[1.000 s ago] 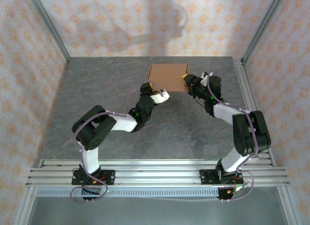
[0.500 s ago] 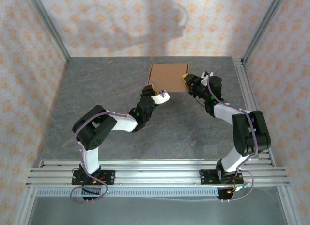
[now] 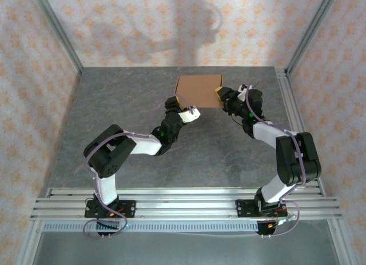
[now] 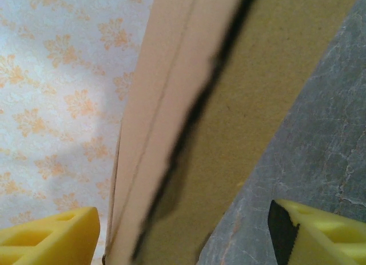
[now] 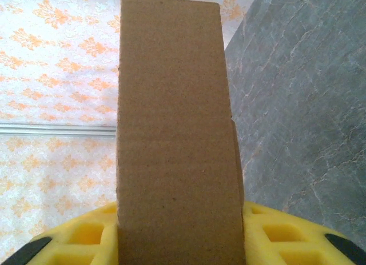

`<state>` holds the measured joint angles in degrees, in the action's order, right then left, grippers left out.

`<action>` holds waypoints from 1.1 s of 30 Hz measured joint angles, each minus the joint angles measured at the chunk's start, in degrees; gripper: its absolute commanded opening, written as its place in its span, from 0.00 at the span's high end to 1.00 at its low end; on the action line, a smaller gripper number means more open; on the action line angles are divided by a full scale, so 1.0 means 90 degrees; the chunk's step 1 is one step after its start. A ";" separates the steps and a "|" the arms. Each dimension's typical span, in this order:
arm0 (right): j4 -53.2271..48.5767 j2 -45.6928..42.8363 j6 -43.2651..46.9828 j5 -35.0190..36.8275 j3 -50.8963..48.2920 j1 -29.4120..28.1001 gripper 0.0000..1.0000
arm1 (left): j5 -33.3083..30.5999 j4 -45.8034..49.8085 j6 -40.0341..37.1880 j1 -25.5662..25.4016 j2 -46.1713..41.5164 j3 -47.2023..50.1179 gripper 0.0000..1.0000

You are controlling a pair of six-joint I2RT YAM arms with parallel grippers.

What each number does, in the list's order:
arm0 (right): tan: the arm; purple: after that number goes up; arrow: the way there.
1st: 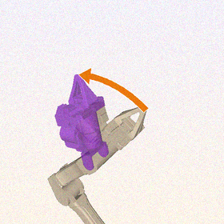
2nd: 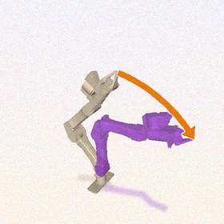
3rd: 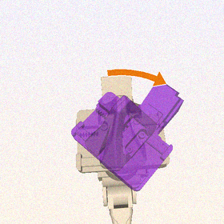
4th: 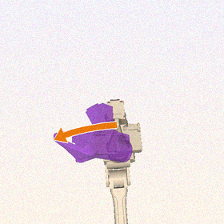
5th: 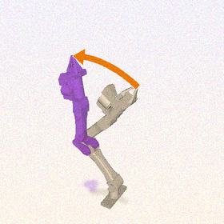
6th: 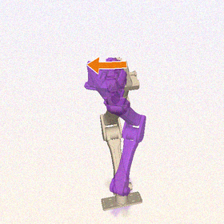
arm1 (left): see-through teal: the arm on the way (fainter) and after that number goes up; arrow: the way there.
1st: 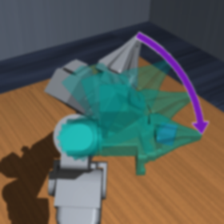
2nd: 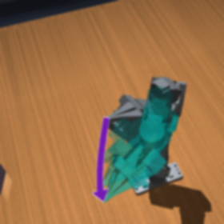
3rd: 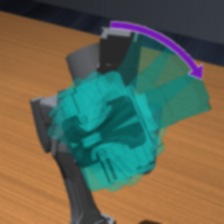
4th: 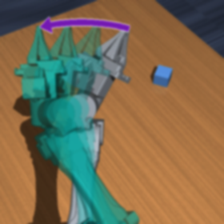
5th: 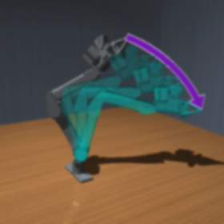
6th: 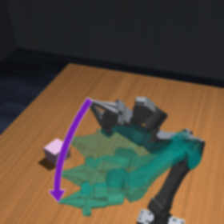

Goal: Fold the paper box

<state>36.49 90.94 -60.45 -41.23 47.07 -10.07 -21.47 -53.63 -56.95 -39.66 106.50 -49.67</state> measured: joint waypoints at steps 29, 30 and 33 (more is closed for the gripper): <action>-0.0821 -0.0612 0.0253 -0.0199 -0.0005 0.0583 0.64 | 0.3191 0.2431 0.7091 0.2572 -0.2773 0.0525 0.00; -0.0818 -0.0619 0.0272 -0.0221 -0.0005 0.0583 0.64 | 0.3385 0.2538 0.7461 0.2630 -0.2752 0.0398 0.00; -0.0838 -0.0644 0.0318 -0.0282 -0.0005 0.0583 0.64 | 0.3810 0.2788 0.8213 0.2722 -0.2647 0.0114 0.00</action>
<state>28.95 85.14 -57.58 -43.77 47.03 -4.82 12.82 -28.53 16.97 -15.16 82.67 -48.64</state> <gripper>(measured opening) 0.409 0.998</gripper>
